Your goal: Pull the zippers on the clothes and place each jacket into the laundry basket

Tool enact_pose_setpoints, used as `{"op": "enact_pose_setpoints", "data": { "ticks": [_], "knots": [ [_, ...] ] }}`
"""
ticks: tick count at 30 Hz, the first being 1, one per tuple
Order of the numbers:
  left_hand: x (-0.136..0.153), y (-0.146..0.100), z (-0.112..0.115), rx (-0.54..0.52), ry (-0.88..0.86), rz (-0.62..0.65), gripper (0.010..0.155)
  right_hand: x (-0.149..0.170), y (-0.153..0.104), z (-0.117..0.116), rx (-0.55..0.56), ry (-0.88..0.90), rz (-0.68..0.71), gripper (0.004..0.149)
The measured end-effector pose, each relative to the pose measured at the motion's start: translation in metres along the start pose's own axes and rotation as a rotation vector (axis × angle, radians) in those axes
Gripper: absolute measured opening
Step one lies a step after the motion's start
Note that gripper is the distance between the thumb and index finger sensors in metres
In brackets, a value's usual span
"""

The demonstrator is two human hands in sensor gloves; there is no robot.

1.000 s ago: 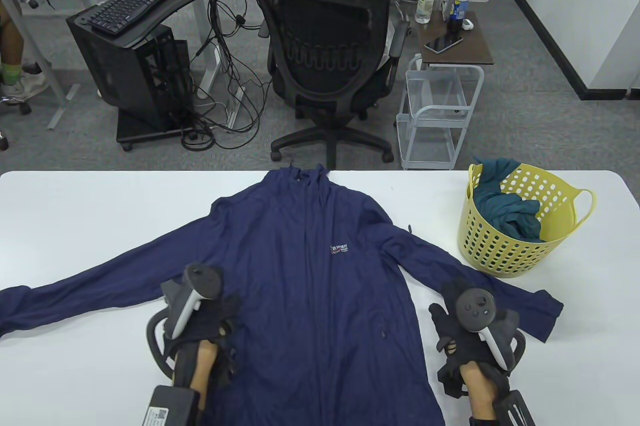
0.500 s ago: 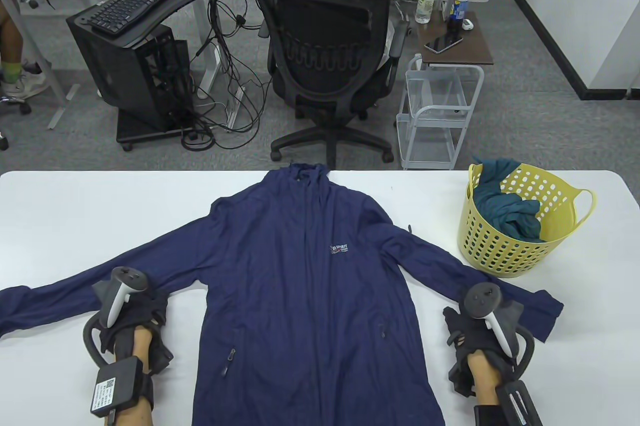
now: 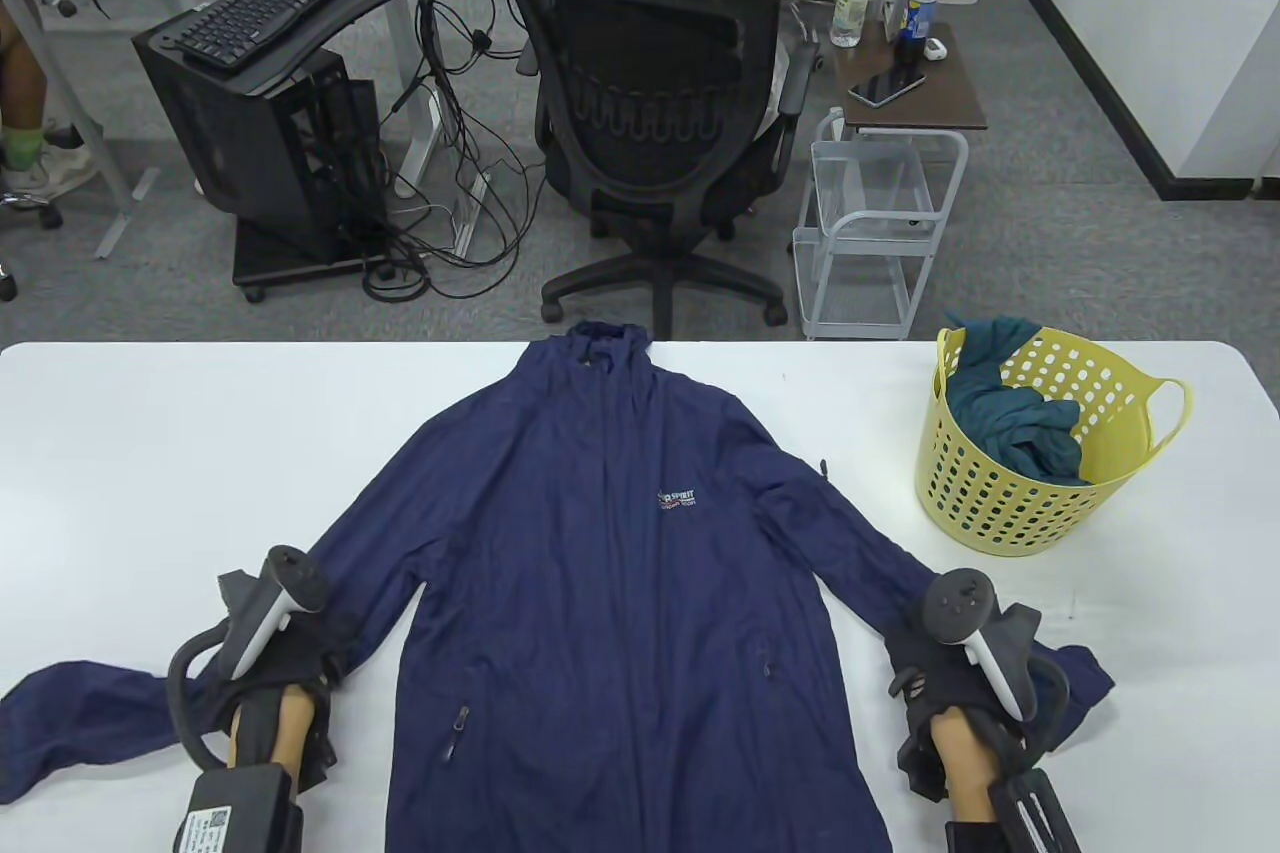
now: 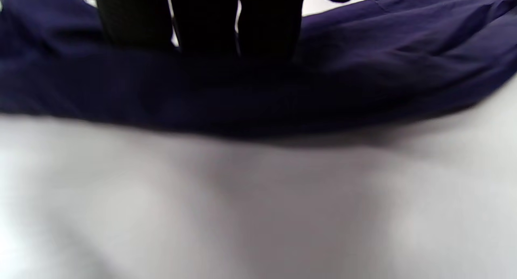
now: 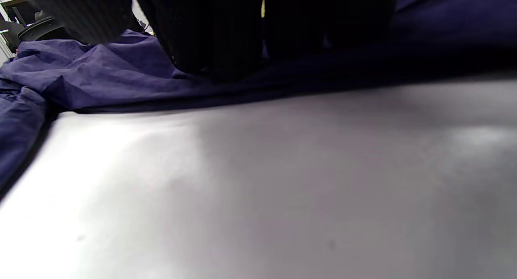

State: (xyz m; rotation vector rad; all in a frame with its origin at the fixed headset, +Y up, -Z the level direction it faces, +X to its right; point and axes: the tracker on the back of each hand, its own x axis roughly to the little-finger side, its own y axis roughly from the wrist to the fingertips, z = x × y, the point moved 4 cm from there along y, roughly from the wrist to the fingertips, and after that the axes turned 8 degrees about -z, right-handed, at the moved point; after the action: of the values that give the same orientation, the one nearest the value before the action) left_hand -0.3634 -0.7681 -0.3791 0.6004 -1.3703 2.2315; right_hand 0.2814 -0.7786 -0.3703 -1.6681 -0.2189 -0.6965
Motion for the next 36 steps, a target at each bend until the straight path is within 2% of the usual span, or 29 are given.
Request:
{"op": "enact_pose_setpoints", "data": {
  "ticks": [2,5,6,7,9,10,16,21,24,28,33,36],
  "knots": [
    [0.000,-0.012,0.004,0.053,-0.024,-0.027,0.080,-0.003,-0.005,0.000,0.006,-0.030,0.010,0.062],
    [-0.004,-0.030,0.016,0.167,-0.160,-0.043,0.086,-0.008,-0.012,-0.002,-0.005,-0.026,0.025,0.065],
    [-0.007,-0.036,0.021,0.211,-0.121,-0.040,0.084,-0.010,-0.014,-0.003,-0.017,-0.034,0.027,0.066],
    [-0.009,-0.041,0.023,0.215,-0.084,-0.029,0.083,-0.012,-0.016,-0.003,-0.026,-0.039,0.030,0.067],
    [-0.014,-0.052,0.020,0.121,-0.001,-0.040,0.081,-0.016,-0.020,-0.004,-0.043,-0.046,0.040,0.066],
    [-0.017,-0.058,0.020,0.111,0.044,-0.032,0.080,-0.019,-0.022,-0.005,-0.054,-0.047,0.050,0.064],
    [-0.052,-0.089,0.031,0.232,0.009,0.160,0.077,-0.037,-0.037,-0.010,-0.075,-0.082,0.110,0.061],
    [-0.097,-0.114,0.048,0.414,-0.084,0.359,0.079,-0.055,-0.054,-0.016,-0.104,-0.109,0.170,0.062],
    [-0.125,-0.127,0.055,0.520,-0.177,0.463,0.082,-0.065,-0.064,-0.019,-0.108,-0.121,0.212,0.064],
    [-0.168,-0.152,0.068,0.715,-0.359,0.612,0.086,-0.077,-0.077,-0.024,-0.138,-0.098,0.276,0.065],
    [-0.220,-0.190,0.090,0.918,-0.476,0.764,0.089,-0.089,-0.092,-0.033,-0.239,-0.009,0.337,0.064],
    [-0.244,-0.213,0.103,1.057,-0.545,0.832,0.091,-0.095,-0.100,-0.041,-0.349,0.044,0.376,0.065]
  ]
}}
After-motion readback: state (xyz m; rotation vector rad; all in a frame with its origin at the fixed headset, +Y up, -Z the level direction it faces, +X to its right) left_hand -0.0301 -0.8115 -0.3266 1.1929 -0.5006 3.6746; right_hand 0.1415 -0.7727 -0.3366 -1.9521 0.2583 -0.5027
